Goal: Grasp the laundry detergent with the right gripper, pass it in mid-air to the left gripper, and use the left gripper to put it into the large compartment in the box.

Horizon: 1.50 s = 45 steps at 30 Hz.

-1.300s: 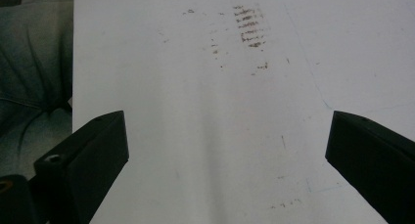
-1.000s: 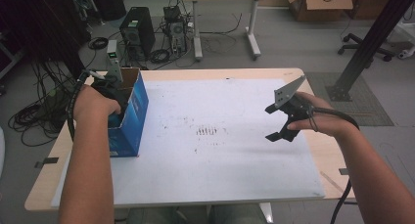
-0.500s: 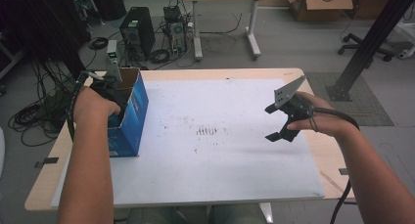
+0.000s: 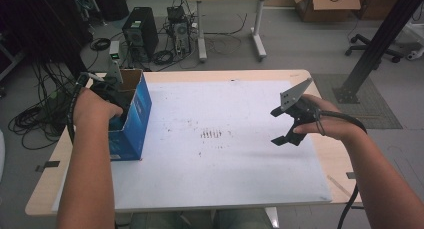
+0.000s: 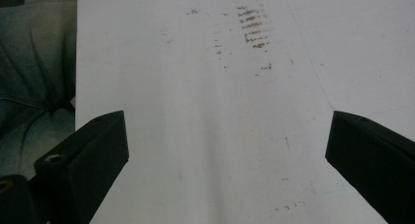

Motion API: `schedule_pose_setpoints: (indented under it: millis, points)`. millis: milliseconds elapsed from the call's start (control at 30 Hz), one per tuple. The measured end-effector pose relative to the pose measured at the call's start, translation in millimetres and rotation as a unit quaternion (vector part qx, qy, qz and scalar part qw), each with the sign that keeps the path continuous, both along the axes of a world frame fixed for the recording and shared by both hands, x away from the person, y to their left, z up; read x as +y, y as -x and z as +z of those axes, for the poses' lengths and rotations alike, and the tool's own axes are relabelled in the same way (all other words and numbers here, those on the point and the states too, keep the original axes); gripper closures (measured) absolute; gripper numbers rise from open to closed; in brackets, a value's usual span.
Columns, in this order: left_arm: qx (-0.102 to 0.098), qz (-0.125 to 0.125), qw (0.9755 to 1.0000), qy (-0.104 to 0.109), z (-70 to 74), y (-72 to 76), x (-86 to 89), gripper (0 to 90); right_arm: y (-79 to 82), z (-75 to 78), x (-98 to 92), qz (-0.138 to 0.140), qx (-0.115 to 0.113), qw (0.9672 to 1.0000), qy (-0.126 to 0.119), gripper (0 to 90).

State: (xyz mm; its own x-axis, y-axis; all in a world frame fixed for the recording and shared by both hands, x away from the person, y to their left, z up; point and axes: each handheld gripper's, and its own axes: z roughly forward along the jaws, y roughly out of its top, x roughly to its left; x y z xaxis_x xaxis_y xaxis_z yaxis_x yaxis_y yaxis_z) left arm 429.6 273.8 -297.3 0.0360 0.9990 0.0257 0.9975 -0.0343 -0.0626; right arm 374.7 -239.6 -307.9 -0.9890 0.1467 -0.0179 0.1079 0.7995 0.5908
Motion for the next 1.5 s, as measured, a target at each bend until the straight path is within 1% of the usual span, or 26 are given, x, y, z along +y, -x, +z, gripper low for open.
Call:
schedule_pose_setpoints:
  millis: [167, 300, 367, 433, 500, 767, 833, 900, 967, 1067, 1133, 1233, 1300, 1400, 1500]
  points:
    - [0.000, -0.001, 1.0000, -0.001, 5.6, 0.9, -1.2, 31.3, 0.3, 0.0, 1.0, 0.002, 0.000, 1.0000, 0.000, 2.5]
    - [-0.005, -0.002, 1.0000, 0.001, 11.7, 2.6, -1.6, 30.6, 0.9, 0.4, 0.7, 0.002, 0.000, 1.0000, -0.001, 2.5]
    - [-0.010, -0.003, 0.9999, -0.003, 15.7, 4.0, -1.4, 29.7, 1.0, 0.6, 0.3, 0.002, -0.002, 1.0000, -0.002, 2.5]
    - [-0.013, -0.003, 0.9999, -0.002, 19.0, 5.4, -0.9, 29.3, 1.2, 1.2, -0.1, 0.002, -0.004, 1.0000, -0.002, 2.5]
    - [-0.015, -0.004, 0.9999, -0.002, 21.9, 6.8, -0.8, 29.1, 1.3, 1.9, -0.9, 0.001, -0.005, 1.0000, -0.008, 2.4]
    - [-0.019, -0.004, 0.9998, -0.004, 32.0, 11.1, -2.9, 25.2, 3.2, 3.6, -0.8, 0.003, -0.007, 0.9999, -0.011, 2.4]
    - [-0.021, -0.005, 0.9998, -0.002, 34.7, 12.0, -4.1, 23.9, 3.7, 4.3, -1.2, 0.003, -0.008, 0.9999, -0.011, 2.5]
    - [-0.020, -0.008, 0.9998, 0.001, 37.2, 12.8, -5.7, 22.0, 4.2, 5.4, -1.8, 0.004, -0.009, 0.9999, -0.012, 2.4]
    - [-0.014, -0.012, 0.9998, 0.001, 38.9, 13.6, -7.4, 19.3, 4.9, 6.5, -2.5, 0.004, -0.010, 0.9999, -0.012, 2.4]
    - [-0.004, -0.022, 0.9997, -0.009, 41.5, 15.1, -10.8, 14.9, 6.1, 8.2, -3.4, 0.005, -0.011, 0.9998, -0.013, 2.5]
    - [-0.007, -0.025, 0.9996, -0.010, 44.0, 16.5, -12.9, 13.3, 6.9, 9.3, -4.1, 0.006, -0.013, 0.9998, -0.014, 2.4]
    - [-0.004, -0.031, 0.9993, -0.020, 48.0, 18.4, -15.6, 7.9, 8.4, 10.9, -5.1, 0.007, -0.014, 0.9998, -0.015, 2.4]
    - [-0.009, -0.030, 0.9992, -0.024, 51.4, 20.5, -18.0, 4.5, 9.3, 11.9, -5.8, 0.007, -0.016, 0.9997, -0.016, 2.4]
    - [-0.011, -0.034, 0.9990, -0.026, 56.7, 23.5, -21.1, 1.3, 10.8, 13.1, -6.9, 0.008, -0.018, 0.9997, -0.017, 2.5]
    - [-0.016, -0.039, 0.9987, -0.028, 62.8, 27.0, -24.6, 0.2, 12.3, 14.4, -8.2, 0.009, -0.020, 0.9996, -0.018, 2.5]
